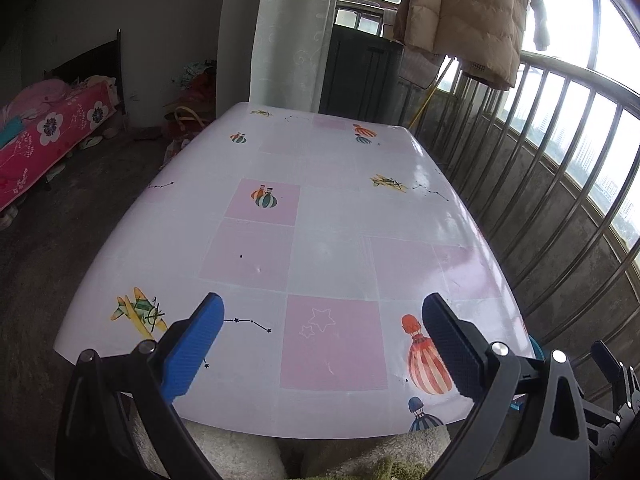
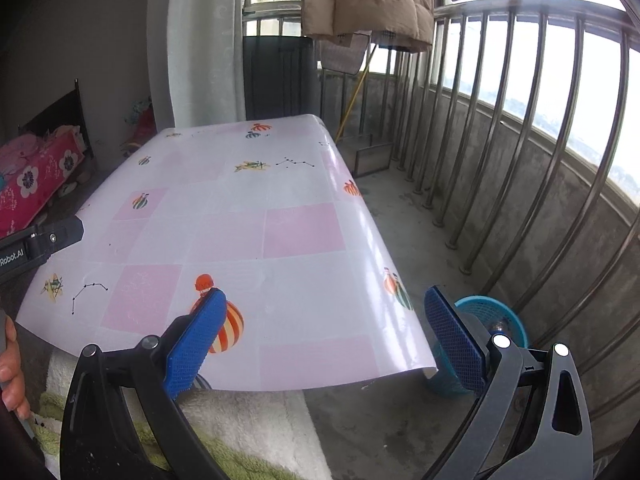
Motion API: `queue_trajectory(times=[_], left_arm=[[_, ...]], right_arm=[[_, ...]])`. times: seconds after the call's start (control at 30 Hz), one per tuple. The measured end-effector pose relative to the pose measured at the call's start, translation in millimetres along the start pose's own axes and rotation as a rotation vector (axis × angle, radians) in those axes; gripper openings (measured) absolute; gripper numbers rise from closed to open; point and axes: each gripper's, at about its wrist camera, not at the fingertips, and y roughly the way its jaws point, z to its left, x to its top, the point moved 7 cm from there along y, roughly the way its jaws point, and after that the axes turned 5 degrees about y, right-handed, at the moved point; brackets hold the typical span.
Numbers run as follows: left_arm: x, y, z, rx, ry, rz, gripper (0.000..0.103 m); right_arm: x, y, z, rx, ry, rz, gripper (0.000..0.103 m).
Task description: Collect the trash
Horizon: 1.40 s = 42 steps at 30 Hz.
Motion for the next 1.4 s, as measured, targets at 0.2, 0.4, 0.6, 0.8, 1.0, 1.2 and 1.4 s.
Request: queue_trajectory(times=[0.2,0.4,0.6,0.8,1.0,1.2,1.4], left_arm=[[-21,10,-11,0.016,-0.005,0.098,0.097],[-39,15,-22,0.042,0.056,0.166,0.097],[-41,17,-39,0.036,0.119,0.182,0.097],[-40,25,-54,0.035,0.179,0.194,0.097],[-36,28,-74,0.035,0.230,0.176,0.097],[-34,34,-91,0.025,0.260,0.185,0.097],[-35,40,-102,0.019,0.287,0.205,0.097]], right_arm=[[-6,4,-8,-0.014,0.013,0.074,0.095],[-19,8,-20,-0.086,-0.014,0.143,0.095],[-25,11,-43,-0.138,0.029,0.181,0.095],[-28,12,-62,-0.181,0.060,0.186,0.095],[-30,16,-81,-0.217,0.098,0.204,0.095],[-30,17,-96,-0.232,0.128,0.213,0.095],[-33,20,-100,-0.223,0.146,0.226,0.095]])
